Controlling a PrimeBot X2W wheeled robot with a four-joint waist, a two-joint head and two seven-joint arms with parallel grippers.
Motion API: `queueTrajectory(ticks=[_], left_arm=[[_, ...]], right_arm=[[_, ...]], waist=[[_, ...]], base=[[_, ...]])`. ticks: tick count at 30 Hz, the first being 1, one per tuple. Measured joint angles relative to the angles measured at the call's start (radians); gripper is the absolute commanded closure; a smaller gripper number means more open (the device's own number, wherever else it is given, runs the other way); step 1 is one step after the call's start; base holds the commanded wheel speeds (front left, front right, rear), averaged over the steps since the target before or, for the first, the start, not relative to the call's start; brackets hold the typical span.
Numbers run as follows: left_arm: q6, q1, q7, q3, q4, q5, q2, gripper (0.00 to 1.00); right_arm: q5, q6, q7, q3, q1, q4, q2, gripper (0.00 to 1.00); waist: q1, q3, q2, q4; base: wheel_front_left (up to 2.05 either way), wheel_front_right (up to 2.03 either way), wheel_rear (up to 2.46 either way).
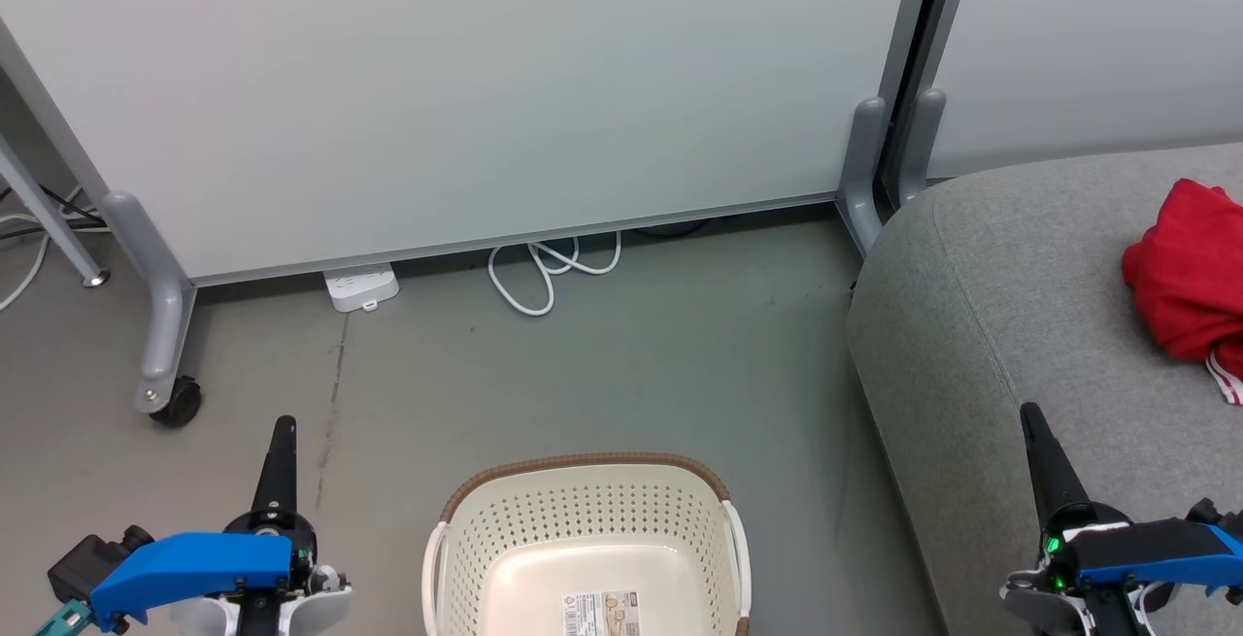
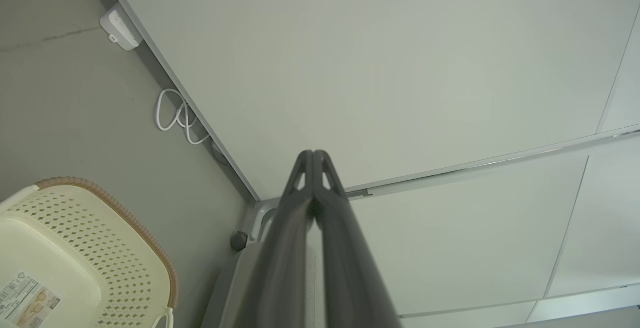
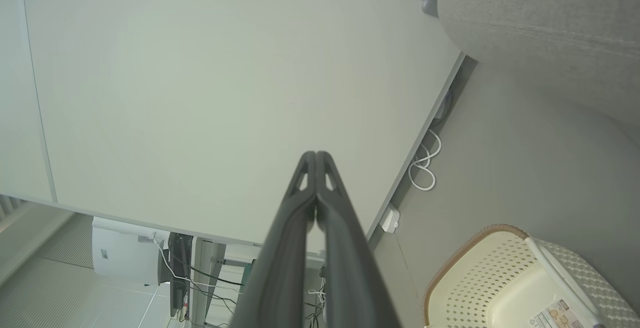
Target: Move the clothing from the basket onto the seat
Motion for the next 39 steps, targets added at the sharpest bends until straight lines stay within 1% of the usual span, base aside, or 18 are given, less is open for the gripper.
queueTrajectory(ticks=[21, 39], left_arm=[[0.000, -0.011, 0.044, 0.019, -0.008, -0.167, 0.000, 1.00], [-0.002, -0.023, 0.071, 0.036, -0.015, -0.283, 0.000, 1.00]], right_arm=[[0.173, 0.000, 0.041, -0.007, -0.017, -0.013, 0.000, 1.00], [0.295, 0.000, 0.070, -0.012, -0.020, -0.020, -0.001, 1.00]], waist=[[0.0000, 0.005, 0.0000, -0.016], [0.0000, 0.009, 0.0000, -0.028]], base=[[0.00, 0.00, 0.00], [0.00, 0.00, 0.00]])
